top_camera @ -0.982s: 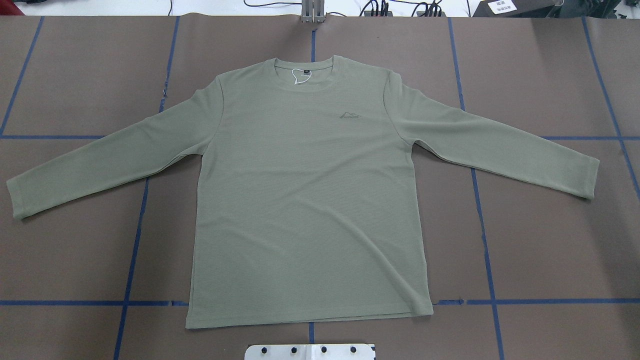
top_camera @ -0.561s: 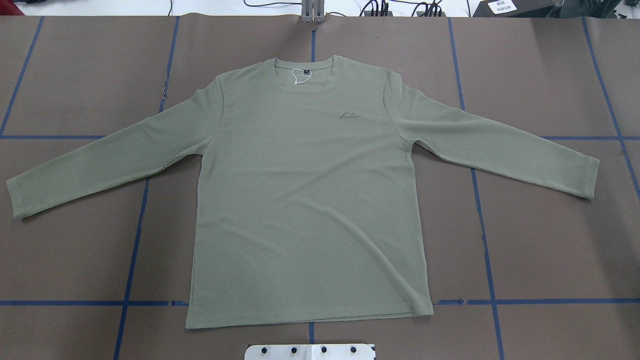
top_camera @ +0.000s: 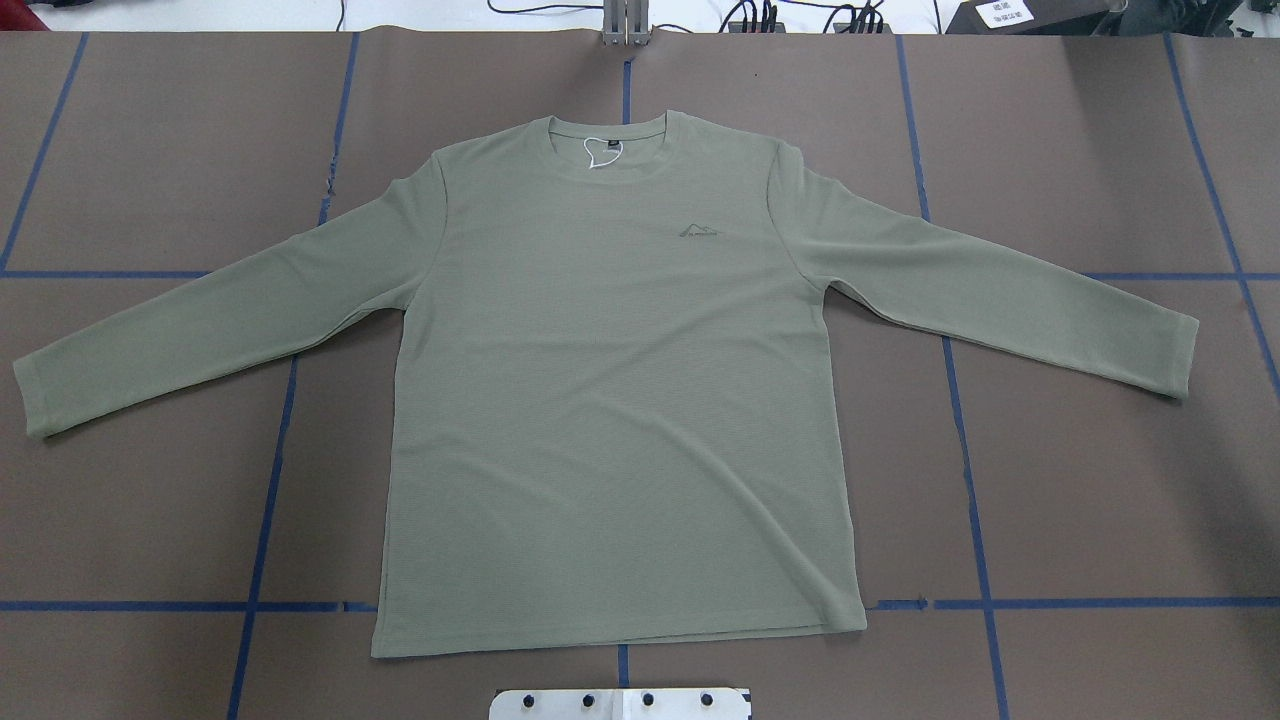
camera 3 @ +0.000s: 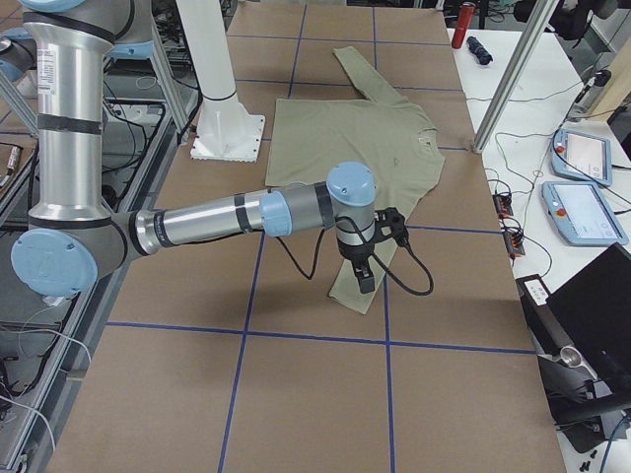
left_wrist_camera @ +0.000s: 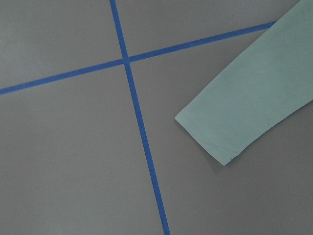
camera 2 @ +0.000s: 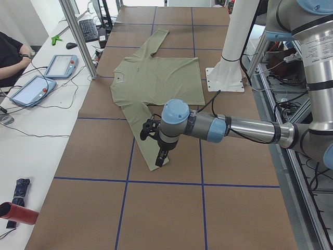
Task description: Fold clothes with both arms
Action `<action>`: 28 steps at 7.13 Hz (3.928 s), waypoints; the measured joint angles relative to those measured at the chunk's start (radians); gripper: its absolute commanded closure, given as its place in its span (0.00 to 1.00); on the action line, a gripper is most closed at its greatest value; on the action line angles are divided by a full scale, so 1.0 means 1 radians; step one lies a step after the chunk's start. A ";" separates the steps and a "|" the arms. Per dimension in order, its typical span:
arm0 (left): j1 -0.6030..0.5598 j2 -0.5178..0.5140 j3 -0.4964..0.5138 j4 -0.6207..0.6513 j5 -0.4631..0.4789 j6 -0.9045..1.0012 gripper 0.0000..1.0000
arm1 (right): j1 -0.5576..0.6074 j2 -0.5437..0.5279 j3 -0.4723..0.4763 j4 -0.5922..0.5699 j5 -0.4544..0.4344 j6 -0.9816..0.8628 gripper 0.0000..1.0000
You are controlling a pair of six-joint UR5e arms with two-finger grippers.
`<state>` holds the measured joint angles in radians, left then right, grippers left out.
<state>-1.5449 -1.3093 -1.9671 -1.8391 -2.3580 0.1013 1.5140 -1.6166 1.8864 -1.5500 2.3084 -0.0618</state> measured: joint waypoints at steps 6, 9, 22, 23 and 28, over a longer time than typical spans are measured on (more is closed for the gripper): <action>-0.003 -0.108 0.076 -0.191 -0.008 -0.004 0.00 | -0.133 0.016 -0.260 0.665 -0.011 0.587 0.01; -0.003 -0.096 0.069 -0.193 -0.010 -0.002 0.00 | -0.317 -0.017 -0.438 1.061 -0.185 0.870 0.09; -0.004 -0.093 0.070 -0.193 -0.011 0.003 0.00 | -0.436 -0.003 -0.654 1.269 -0.296 0.891 0.45; -0.004 -0.093 0.070 -0.193 -0.011 0.003 0.00 | -0.437 -0.002 -0.655 1.268 -0.296 0.888 0.46; -0.004 -0.093 0.072 -0.193 -0.011 0.004 0.00 | -0.437 -0.006 -0.658 1.269 -0.297 0.883 0.40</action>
<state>-1.5485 -1.4021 -1.8955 -2.0325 -2.3688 0.1057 1.0769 -1.6225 1.2288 -0.2807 2.0118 0.8213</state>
